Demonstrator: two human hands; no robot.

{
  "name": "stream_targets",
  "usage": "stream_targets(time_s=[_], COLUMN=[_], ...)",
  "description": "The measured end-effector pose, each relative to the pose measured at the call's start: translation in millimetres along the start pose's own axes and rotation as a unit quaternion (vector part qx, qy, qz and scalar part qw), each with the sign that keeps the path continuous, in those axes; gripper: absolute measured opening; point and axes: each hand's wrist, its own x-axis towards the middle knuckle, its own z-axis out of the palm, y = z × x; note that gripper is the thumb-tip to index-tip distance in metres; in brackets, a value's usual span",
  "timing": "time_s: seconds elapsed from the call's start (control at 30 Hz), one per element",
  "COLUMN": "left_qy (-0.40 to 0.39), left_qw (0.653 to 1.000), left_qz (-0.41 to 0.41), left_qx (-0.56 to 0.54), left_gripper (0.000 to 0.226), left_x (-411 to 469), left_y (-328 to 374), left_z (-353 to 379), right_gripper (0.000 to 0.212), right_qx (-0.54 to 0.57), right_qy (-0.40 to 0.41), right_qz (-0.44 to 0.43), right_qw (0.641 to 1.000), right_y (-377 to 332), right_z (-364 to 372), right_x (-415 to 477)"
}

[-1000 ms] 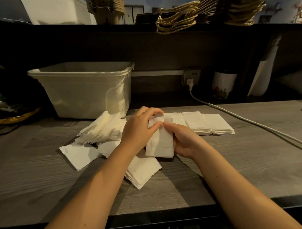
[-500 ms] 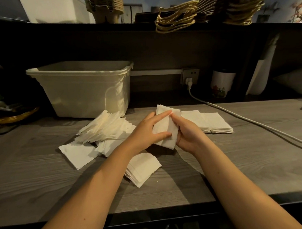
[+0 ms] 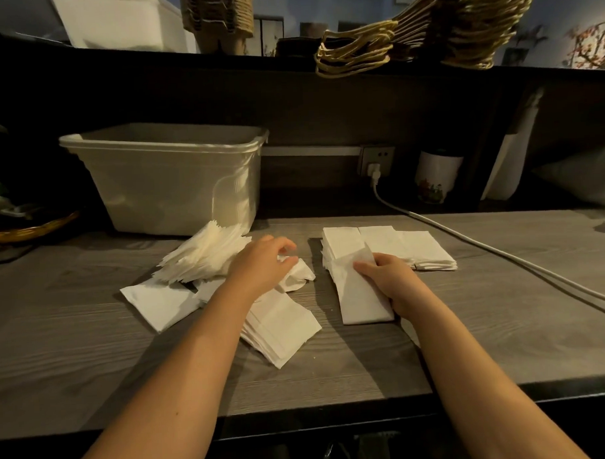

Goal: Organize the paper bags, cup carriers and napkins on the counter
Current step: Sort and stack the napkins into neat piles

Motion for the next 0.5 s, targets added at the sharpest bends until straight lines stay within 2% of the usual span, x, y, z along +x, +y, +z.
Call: stream_targets(time_s=[0.1, 0.23, 0.3, 0.43, 0.5], left_qy=[-0.013, -0.074, -0.096, -0.018, 0.034], left_qw=[0.999, 0.993, 0.987, 0.991, 0.997], left_qz=[0.017, 0.02, 0.017, 0.01, -0.008], left_qx=[0.025, 0.091, 0.13, 0.129, 0.062], left_gripper=[0.024, 0.039, 0.038, 0.02, 0.017], left_x=[-3, -3, -3, -2, -1], left_y=[4, 10, 11, 11, 13], left_z=[0, -1, 1, 5, 2], right_gripper=[0.01, 0.011, 0.011, 0.006, 0.005], right_qx=[0.007, 0.046, 0.071, 0.115, 0.127], right_qy=[-0.003, -0.009, -0.014, -0.02, -0.017], right_qz=[0.005, 0.016, 0.02, 0.021, 0.018], right_qw=[1.0, 0.999, 0.997, 0.993, 0.992], right_y=[-2, -3, -5, -6, -6], right_z=[0, -1, -1, -2, -2], right_x=[0, -2, -3, -6, -6])
